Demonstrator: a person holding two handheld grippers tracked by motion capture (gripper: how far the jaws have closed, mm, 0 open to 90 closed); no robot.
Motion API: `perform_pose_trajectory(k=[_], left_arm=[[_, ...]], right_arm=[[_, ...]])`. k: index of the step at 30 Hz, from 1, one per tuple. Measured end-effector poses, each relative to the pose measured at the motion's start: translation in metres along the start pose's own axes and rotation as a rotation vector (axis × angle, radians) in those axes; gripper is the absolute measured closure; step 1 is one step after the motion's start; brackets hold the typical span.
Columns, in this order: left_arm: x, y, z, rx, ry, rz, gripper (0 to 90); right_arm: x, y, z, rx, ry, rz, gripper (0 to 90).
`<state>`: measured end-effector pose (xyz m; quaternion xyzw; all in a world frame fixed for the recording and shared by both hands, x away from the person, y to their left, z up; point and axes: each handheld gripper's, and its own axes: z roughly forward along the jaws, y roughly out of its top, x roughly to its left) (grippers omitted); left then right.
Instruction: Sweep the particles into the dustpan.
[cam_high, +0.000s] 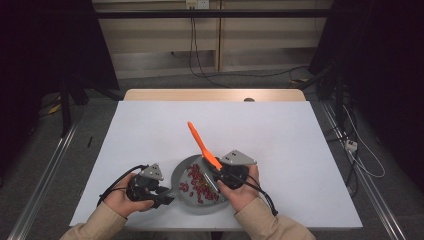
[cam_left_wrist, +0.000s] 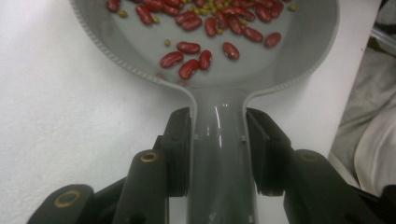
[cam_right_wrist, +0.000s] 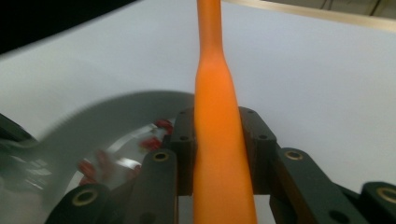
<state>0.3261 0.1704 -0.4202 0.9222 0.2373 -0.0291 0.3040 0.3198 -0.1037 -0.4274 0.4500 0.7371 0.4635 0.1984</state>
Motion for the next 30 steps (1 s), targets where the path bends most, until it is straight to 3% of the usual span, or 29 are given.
perform_pose_trajectory(k=[1,2,3,8,12,14,16,20,23,25,26,28,30], left_arm=[[0.000,0.000,0.000,-0.001,0.001,-0.005,63.0],[0.001,0.000,0.000,-0.004,0.003,0.001,63.0],[0.001,0.001,0.000,-0.014,0.009,-0.001,63.0],[0.002,0.004,0.004,-0.026,0.021,-0.016,62.9],[0.003,0.004,0.003,-0.025,0.024,-0.011,62.9],[0.002,0.004,0.004,-0.037,0.026,-0.030,62.8],[0.003,0.006,0.005,-0.037,0.031,-0.031,62.8],[0.004,0.009,0.006,-0.035,0.037,-0.054,62.7],[0.004,0.011,0.010,-0.054,0.059,-0.067,62.7],[0.005,0.013,0.010,-0.062,0.075,-0.072,62.8],[0.006,0.013,0.010,-0.069,0.081,-0.075,62.7],[0.008,0.012,0.011,-0.078,0.087,-0.088,62.6],[0.009,0.011,0.011,-0.078,0.080,-0.083,62.5]], right_arm=[[0.002,0.002,0.002,0.004,0.001,-0.006,70.9],[0.005,0.004,0.003,0.005,-0.010,-0.052,70.8],[0.007,0.006,0.003,0.000,-0.007,-0.066,70.9],[-0.001,0.011,0.004,-0.002,0.014,-0.015,70.9],[-0.017,0.014,-0.001,-0.027,-0.035,-0.022,70.9],[-0.025,0.010,-0.003,-0.016,-0.070,-0.029,70.9],[-0.028,0.002,-0.001,0.009,-0.076,-0.021,70.9],[-0.019,-0.004,0.004,-0.003,-0.054,-0.014,70.5],[-0.010,0.004,0.007,-0.014,0.010,0.024,70.9],[-0.001,0.008,0.009,-0.011,0.017,-0.032,70.9],[0.000,0.009,0.010,-0.021,0.036,-0.026,70.9],[-0.001,0.012,0.009,-0.040,0.052,-0.017,70.9],[-0.007,0.015,0.007,-0.050,0.036,0.001,70.9]])
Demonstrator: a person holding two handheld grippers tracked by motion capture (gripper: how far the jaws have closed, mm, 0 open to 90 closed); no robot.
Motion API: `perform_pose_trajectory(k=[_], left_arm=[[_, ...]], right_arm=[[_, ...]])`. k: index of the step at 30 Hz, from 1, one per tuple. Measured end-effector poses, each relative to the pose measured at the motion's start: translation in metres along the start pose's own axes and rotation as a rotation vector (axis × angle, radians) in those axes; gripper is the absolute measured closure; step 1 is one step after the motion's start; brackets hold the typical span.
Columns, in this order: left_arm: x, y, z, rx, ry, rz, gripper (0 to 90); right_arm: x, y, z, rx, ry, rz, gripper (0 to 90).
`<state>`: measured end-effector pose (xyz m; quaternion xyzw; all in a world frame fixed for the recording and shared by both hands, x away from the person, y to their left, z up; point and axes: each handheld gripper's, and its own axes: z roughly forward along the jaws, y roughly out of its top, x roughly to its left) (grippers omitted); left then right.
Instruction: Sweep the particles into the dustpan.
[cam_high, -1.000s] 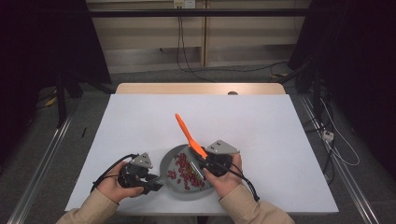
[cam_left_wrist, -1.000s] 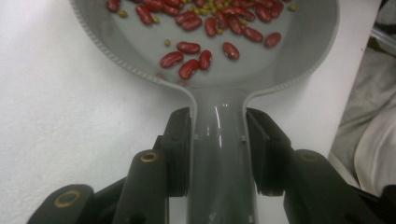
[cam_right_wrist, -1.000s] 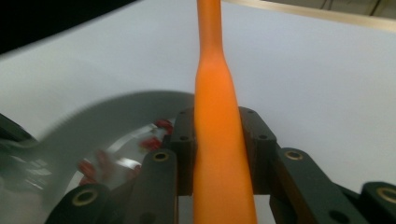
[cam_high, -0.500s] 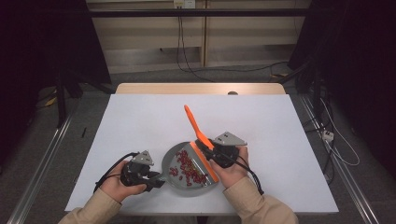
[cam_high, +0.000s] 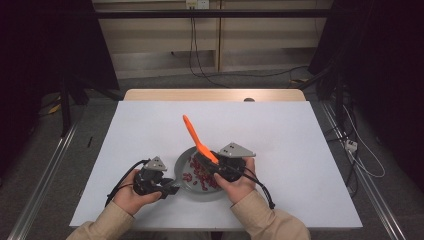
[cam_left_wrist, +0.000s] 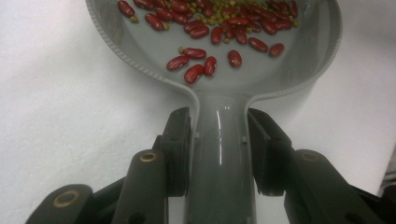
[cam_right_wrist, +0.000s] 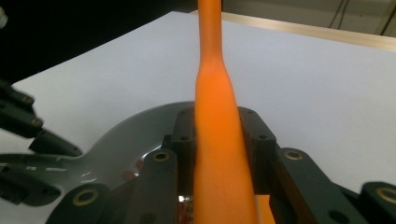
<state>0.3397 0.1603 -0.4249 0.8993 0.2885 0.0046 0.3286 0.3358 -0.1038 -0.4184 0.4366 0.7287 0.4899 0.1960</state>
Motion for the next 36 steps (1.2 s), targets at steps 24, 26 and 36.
perform_pose_trajectory(k=[24,26,36], left_arm=[[-0.007,0.000,0.012,-0.031,0.061,0.086,63.3],[-0.008,-0.003,0.013,-0.058,0.068,0.087,63.3],[-0.004,-0.006,0.007,-0.150,0.080,0.072,63.3]], right_arm=[[-0.060,-0.007,-0.020,0.032,-0.138,-0.005,70.9],[-0.064,-0.009,-0.022,0.029,-0.143,-0.002,70.9],[-0.078,-0.011,-0.032,0.020,-0.172,0.009,70.9]])
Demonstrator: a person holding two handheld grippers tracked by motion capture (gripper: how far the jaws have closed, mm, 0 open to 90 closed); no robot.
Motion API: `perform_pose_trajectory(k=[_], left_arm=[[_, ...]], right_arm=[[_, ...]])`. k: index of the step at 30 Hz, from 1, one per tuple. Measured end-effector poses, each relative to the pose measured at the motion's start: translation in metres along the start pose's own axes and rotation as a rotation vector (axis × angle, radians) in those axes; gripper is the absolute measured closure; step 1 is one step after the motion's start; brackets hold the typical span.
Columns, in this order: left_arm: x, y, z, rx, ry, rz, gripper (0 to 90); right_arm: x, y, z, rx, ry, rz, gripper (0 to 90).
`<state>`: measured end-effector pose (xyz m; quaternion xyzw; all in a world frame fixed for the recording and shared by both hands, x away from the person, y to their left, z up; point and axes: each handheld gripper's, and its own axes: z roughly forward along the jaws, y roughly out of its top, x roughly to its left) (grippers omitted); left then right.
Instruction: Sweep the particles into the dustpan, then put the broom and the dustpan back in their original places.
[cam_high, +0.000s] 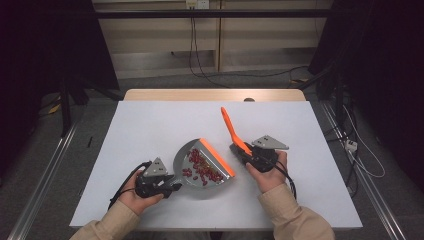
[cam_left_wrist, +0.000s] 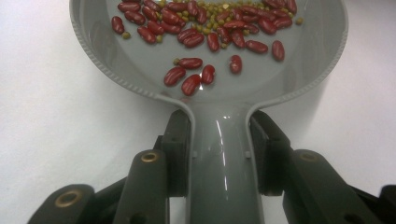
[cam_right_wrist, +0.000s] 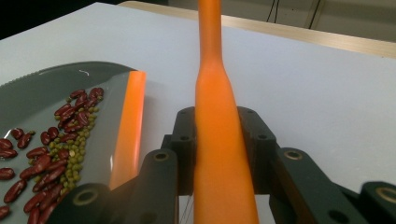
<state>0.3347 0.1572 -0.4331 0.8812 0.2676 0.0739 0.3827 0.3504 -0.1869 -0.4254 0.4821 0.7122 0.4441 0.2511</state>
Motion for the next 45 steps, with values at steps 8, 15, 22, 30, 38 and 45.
perform_pose_trajectory(k=[8,15,22,30,38,45], left_arm=[[0.011,0.001,-0.010,-0.026,0.045,-0.053,63.2],[0.022,0.000,-0.018,-0.046,0.108,-0.128,63.2],[0.033,-0.003,-0.021,-0.055,0.167,-0.175,63.1],[0.046,-0.008,-0.022,-0.045,0.223,-0.243,63.1],[0.060,-0.015,-0.022,-0.017,0.300,-0.307,63.1],[0.065,-0.019,-0.020,0.011,0.337,-0.357,63.0]], right_arm=[[-0.009,0.000,-0.004,0.002,-0.009,0.005,70.9],[-0.021,-0.005,-0.013,0.006,-0.024,0.015,71.0],[-0.033,-0.007,-0.022,-0.005,-0.047,0.033,71.0],[-0.043,-0.010,-0.029,-0.012,-0.064,0.046,71.0],[-0.062,-0.016,-0.041,-0.020,-0.103,0.078,70.9],[-0.075,-0.019,-0.047,-0.020,-0.137,0.087,70.9]])
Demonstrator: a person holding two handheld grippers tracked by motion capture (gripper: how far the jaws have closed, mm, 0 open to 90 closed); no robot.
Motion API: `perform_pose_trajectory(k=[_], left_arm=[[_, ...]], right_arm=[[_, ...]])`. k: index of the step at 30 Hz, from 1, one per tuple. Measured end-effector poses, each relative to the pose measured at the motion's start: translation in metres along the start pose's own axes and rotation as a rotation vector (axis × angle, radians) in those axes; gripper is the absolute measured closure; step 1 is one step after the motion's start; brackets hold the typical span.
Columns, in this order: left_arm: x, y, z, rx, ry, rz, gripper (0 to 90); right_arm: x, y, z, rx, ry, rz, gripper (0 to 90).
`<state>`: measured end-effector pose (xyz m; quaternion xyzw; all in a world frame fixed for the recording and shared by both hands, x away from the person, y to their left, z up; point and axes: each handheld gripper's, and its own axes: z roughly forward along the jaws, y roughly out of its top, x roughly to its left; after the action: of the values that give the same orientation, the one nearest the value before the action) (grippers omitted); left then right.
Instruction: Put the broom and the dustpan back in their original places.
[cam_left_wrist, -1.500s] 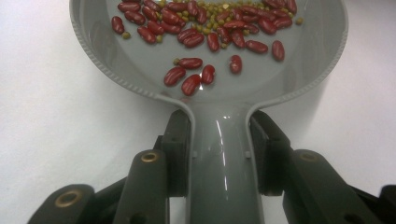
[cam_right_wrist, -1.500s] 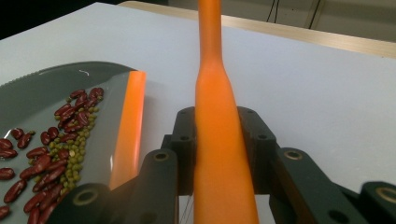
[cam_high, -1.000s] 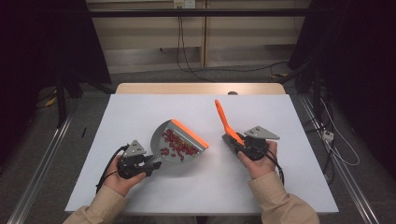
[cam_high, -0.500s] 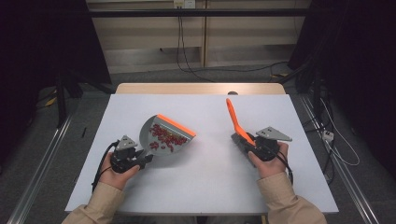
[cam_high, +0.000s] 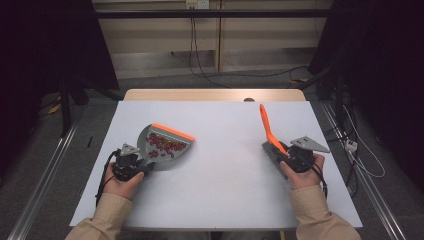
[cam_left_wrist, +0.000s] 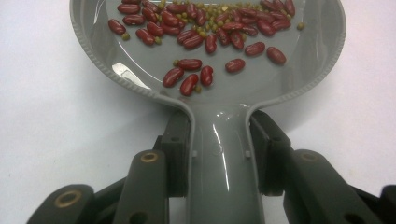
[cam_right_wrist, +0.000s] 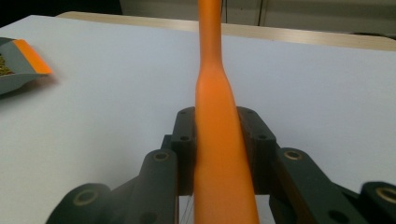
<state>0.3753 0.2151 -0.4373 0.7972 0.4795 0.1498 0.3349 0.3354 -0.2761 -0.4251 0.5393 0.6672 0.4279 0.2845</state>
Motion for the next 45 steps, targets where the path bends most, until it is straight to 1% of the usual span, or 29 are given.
perform_pose_trajectory(k=[2,5,8,12,13,14,17,21,22,24,26,28,30,31,33,35,36,38,39,41,42,44,45], left_arm=[[0.001,0.000,0.001,0.004,-0.002,-0.012,63.0],[0.002,-0.001,0.002,0.015,0.005,-0.018,62.9],[0.003,0.000,0.003,0.009,0.005,-0.034,62.9],[0.005,0.000,0.003,0.007,0.013,-0.052,62.9],[0.006,0.000,0.002,0.008,0.018,-0.053,62.9],[0.006,0.000,0.002,0.003,0.020,-0.063,62.9],[0.008,0.000,0.002,0.007,0.024,-0.070,62.9],[0.006,-0.001,0.003,0.003,0.032,-0.070,62.7],[0.006,-0.001,0.003,0.005,0.033,-0.064,62.6],[0.005,-0.002,0.003,0.000,0.033,-0.065,62.6],[0.006,-0.002,0.003,-0.004,0.032,-0.067,62.5],[0.006,-0.002,0.003,-0.003,0.029,-0.067,62.5],[0.006,-0.003,0.003,-0.009,0.027,-0.074,62.5],[0.006,-0.004,0.003,-0.013,0.020,-0.079,62.3],[0.005,-0.004,0.003,-0.016,-0.004,-0.090,61.7],[0.001,-0.006,0.003,-0.023,-0.018,-0.087,60.5],[0.000,-0.007,0.002,-0.024,-0.029,-0.088,59.4],[-0.003,-0.007,0.002,-0.028,-0.054,-0.092,55.8],[-0.005,-0.007,0.002,-0.029,-0.063,-0.091,54.9],[-0.008,-0.007,0.002,-0.038,-0.067,-0.087,52.6],[-0.009,-0.007,0.002,-0.041,-0.076,-0.086,51.5],[-0.010,-0.007,0.002,-0.049,-0.091,-0.088,49.0],[-0.011,-0.007,0.002,-0.054,-0.101,-0.082,45.8]], right_arm=[[-0.003,-0.001,0.000,0.006,-0.008,0.002,70.9],[-0.007,-0.002,0.000,0.007,-0.022,0.008,71.0],[-0.009,-0.002,0.001,0.003,-0.041,-0.001,70.9],[-0.013,-0.002,0.001,0.006,-0.053,0.002,70.9],[-0.014,-0.002,0.001,0.004,-0.058,0.000,70.9],[-0.016,-0.002,0.001,0.005,-0.064,-0.002,70.9],[-0.022,-0.002,0.001,0.003,-0.087,-0.006,70.9],[-0.032,-0.003,0.001,0.002,-0.138,-0.008,70.9],[-0.034,-0.004,0.000,0.006,-0.157,-0.017,70.9],[-0.036,-0.005,-0.001,0.017,-0.197,-0.040,70.9],[-0.038,-0.007,-0.003,0.019,-0.232,-0.049,70.9],[-0.040,-0.009,-0.004,0.028,-0.242,-0.048,70.9],[-0.040,-0.011,-0.004,0.027,-0.231,-0.050,70.8],[-0.039,-0.012,-0.004,0.026,-0.227,-0.044,70.8],[-0.036,-0.014,-0.004,0.025,-0.208,-0.042,70.4],[-0.031,-0.015,-0.003,0.026,-0.195,-0.044,69.5],[-0.029,-0.015,-0.003,0.030,-0.179,-0.040,68.9],[-0.026,-0.017,-0.002,0.037,-0.150,-0.013,67.7],[-0.025,-0.018,-0.001,0.038,-0.145,-0.014,67.3],[-0.020,-0.019,-0.001,0.047,-0.138,-0.034,66.7],[-0.019,-0.019,0.000,0.046,-0.133,-0.035,65.9],[-0.017,-0.020,0.001,0.049,-0.115,-0.015,63.1],[-0.016,-0.020,0.001,0.049,-0.098,-0.010,61.7]])
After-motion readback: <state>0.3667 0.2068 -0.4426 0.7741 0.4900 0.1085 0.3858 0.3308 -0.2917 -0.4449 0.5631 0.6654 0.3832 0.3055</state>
